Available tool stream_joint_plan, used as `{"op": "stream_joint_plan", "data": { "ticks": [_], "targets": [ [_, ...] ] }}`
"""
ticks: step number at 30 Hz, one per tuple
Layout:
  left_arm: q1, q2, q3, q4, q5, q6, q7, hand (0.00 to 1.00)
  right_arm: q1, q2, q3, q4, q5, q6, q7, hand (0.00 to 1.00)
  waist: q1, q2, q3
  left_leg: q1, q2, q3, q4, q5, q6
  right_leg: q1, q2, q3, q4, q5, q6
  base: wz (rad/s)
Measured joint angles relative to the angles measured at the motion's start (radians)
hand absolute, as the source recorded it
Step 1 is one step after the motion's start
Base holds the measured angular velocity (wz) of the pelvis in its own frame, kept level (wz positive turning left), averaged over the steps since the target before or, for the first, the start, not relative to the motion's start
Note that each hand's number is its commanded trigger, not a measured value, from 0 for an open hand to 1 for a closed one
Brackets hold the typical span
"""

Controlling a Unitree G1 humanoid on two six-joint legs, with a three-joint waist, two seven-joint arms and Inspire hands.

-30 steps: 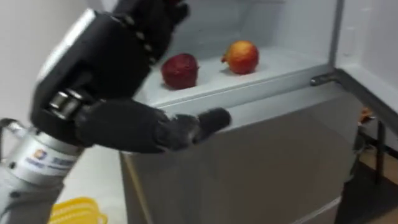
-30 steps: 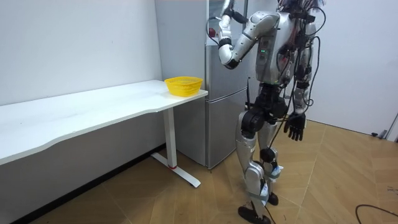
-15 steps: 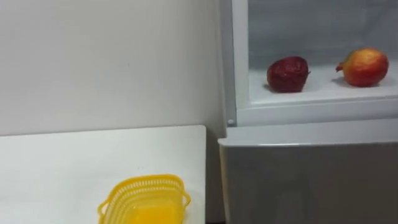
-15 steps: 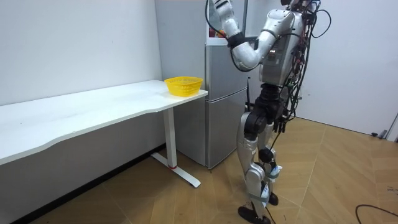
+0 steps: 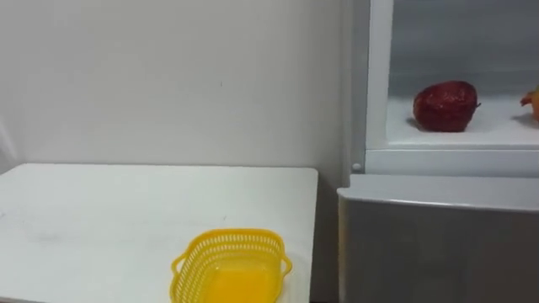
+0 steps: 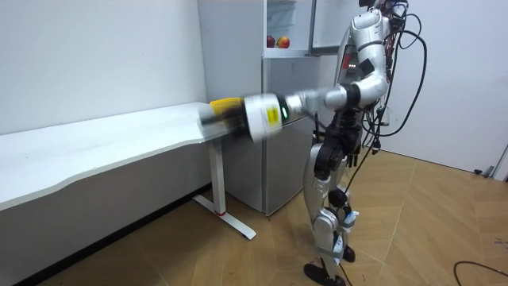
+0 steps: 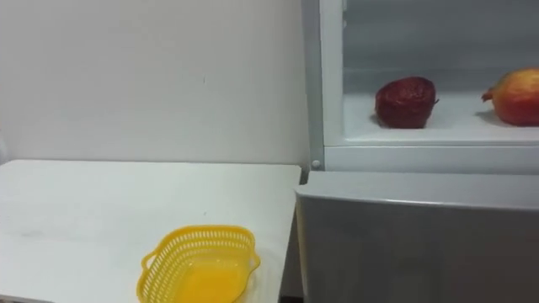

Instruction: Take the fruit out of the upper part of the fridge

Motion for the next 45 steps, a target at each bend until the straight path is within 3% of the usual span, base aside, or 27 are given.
{"op": "stream_joint_plan", "data": {
  "ticks": [2, 4, 6, 12, 16, 19, 24, 27, 34, 41, 45],
  "targets": [
    [0.014, -0.005, -0.039, 0.164, -0.005, 0.006, -0.022, 0.0, -0.005, -0.002, 0.0, 0.0, -0.006, 0.001, 0.002, 0.0, -0.001, -0.008, 0.0032, 0.001, 0.0, 0.0, -0.003, -0.001, 0.001, 0.007, 0.0, 0.0, 0.0, -0.001, 0.001, 0.02],
    [0.016, -0.017, -0.09, 0.32, -0.023, 0.01, -0.047, 0.0, -0.006, -0.005, 0.002, 0.006, 0.013, 0.0, 0.001, 0.0, -0.003, -0.001, 0.0, 0.003, 0.0, 0.0, -0.003, -0.006, 0.008, 0.007, -0.001, 0.0, 0.001, -0.005, 0.003, 0.04],
    [0.012, -0.042, -0.141, 0.466, -0.021, 0.027, -0.08, 0.0, -0.013, -0.005, 0.023, 0.007, 0.045, 0.001, 0.002, 0.0, -0.004, -0.005, 0.0018, 0.002, 0.0, -0.004, -0.006, -0.008, 0.011, 0.007, -0.002, -0.003, 0.001, -0.005, 0.005, 0.08],
    [-0.001, -0.072, -0.186, 0.685, 0.057, 0.03, -0.156, 0.0, -0.037, -0.006, 0.038, 0.05, 0.04, -0.002, 0.02, 0.0, -0.011, -0.01, 0.005, 0.006, 0.0, -0.003, -0.004, -0.008, 0.01, 0.013, -0.003, -0.01, -0.001, -0.005, 0.005, 0.02],
    [-0.018, -0.075, -0.301, 0.704, 0.184, 0.05, -0.183, 0.0, -0.045, -0.002, 0.088, 0.054, 0.04, -0.01, 0.021, 0.0, -0.04, -0.019, 0.0059, 0.011, 0.0, -0.002, -0.002, -0.008, 0.01, 0.027, -0.001, -0.009, -0.013, -0.006, 0.006, 0.03],
    [-0.078, -0.082, -0.34, 0.704, 0.297, 0.067, -0.199, 0.0, -0.058, 0.007, 0.109, 0.087, 0.029, -0.008, 0.021, 0.0, -0.058, -0.03, 0.007, 0.013, 0.0, 0.007, -0.003, -0.008, 0.01, 0.026, 0.0, -0.004, -0.014, -0.006, 0.006, -0.06],
    [-0.166, -0.09, -0.392, 0.676, 0.419, 0.065, -0.242, 0.0, -0.069, 0.013, 0.117, 0.085, -0.015, 0.0, 0.021, 0.0, -0.086, -0.044, 0.006, 0.018, 0.004, 0.083, -0.01, -0.008, 0.01, 0.016, 0.002, 0.024, -0.013, -0.005, 0.007, -0.18],
    [-0.187, -0.095, -0.431, 0.654, 0.446, 0.064, -0.262, 0.0, -0.072, 0.017, 0.121, 0.09, -0.028, 0.0, 0.021, 0.0, -0.1, -0.056, 0.0033, 0.023, 0.006, 0.111, -0.013, -0.008, 0.011, 0.01, 0.009, 0.062, -0.008, -0.001, 0.009, -0.33],
    [-0.192, -0.086, -0.462, 0.653, 0.491, 0.045, -0.274, 0.0, -0.073, 0.043, 0.134, 0.094, -0.032, 0.002, 0.021, 0.0, -0.143, -0.066, 0.0117, 0.039, 0.005, 0.114, -0.029, -0.008, 0.011, 0.008, 0.013, 0.094, 0.002, -0.001, 0.009, -0.15],
    [-0.183, -0.081, -0.479, 0.661, 0.49, 0.001, -0.269, 0.0, -0.073, 0.057, 0.154, 0.074, -0.029, -0.007, -0.016, 0.0, -0.148, -0.069, 0.013, 0.06, 0.015, 0.146, -0.045, -0.008, 0.011, 0.002, 0.018, 0.121, 0.003, 0.0, 0.01, -0.12],
    [-0.185, -0.081, -0.48, 0.661, 0.492, -0.001, -0.253, 0.0, -0.072, 0.056, 0.141, -0.016, -0.031, -0.012, -0.068, 0.0, -0.156, -0.066, 0.014, 0.046, 0.016, 0.157, -0.048, -0.008, 0.011, -0.022, 0.018, 0.128, 0.008, 0.0, 0.01, -0.05]
  ]
}}
